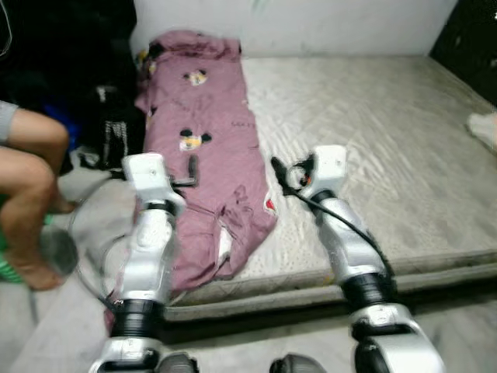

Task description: Clean up the room

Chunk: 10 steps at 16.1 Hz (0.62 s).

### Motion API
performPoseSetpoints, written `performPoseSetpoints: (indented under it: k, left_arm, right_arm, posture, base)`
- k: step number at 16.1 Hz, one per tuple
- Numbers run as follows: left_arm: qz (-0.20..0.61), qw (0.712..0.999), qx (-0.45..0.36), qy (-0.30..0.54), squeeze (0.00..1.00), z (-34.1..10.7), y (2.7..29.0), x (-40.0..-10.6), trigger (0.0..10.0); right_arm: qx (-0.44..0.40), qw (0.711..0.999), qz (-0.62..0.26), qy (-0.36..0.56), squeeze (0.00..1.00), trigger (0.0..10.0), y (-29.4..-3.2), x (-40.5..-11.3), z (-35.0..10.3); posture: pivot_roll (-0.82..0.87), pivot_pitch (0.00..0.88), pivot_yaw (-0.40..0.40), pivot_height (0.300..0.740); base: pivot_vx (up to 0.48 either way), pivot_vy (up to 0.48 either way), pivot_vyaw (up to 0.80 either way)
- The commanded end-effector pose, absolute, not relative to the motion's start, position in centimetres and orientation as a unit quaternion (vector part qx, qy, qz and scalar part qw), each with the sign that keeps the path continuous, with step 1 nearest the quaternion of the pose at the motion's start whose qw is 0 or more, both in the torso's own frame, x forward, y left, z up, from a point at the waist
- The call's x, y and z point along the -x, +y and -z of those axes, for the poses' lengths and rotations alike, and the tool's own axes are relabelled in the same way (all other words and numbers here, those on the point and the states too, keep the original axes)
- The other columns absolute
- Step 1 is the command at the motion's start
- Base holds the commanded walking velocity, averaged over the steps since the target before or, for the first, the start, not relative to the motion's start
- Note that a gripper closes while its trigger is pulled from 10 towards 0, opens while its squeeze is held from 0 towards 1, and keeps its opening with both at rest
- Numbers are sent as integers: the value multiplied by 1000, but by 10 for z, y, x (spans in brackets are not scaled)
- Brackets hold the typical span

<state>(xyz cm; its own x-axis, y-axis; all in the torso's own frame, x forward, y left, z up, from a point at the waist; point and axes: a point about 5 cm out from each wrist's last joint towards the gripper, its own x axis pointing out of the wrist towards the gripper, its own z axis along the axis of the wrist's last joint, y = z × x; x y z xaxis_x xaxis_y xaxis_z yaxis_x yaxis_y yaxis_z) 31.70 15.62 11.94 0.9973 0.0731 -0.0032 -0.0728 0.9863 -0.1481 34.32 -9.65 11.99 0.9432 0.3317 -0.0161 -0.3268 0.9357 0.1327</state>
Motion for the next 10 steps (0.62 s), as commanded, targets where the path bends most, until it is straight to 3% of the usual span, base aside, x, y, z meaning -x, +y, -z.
performPoseSetpoints:
  k: [1,6,7,9,10]
  left_arm:
    - [-18,997,79,-5,0,-121,157,-313,10000]
    - [7,1000,-16,5,0,-113,175,-295,10000]
    - [22,1000,-13,-16,0,-116,175,-292,10000]
    - [-25,999,-19,-6,0,-117,181,-288,10000]
    - [-3,1000,-1,-22,0,-119,177,-283,10000]
  right_arm:
    - [-58,985,-161,15,0,10000,-104,-345,-124]
    - [-57,986,-156,14,0,10000,-106,-347,-125]
    - [-58,987,-149,14,0,10000,-108,-346,-125]
    - [-66,989,-130,15,0,10000,-114,-343,-124]
    - [-72,990,-121,9,0,10000,-118,-340,-125]
  posture:
    - [-56,0,-30,740]
    - [-32,0,-21,740]
    - [-32,0,-17,740]
    - [-40,5,-13,740]
    - [-45,14,-17,740]
  base:
    - [0,0,0]
    - [0,0,0]
    - [0,0,0]
    - [0,0,0]
    - [0,0,0]
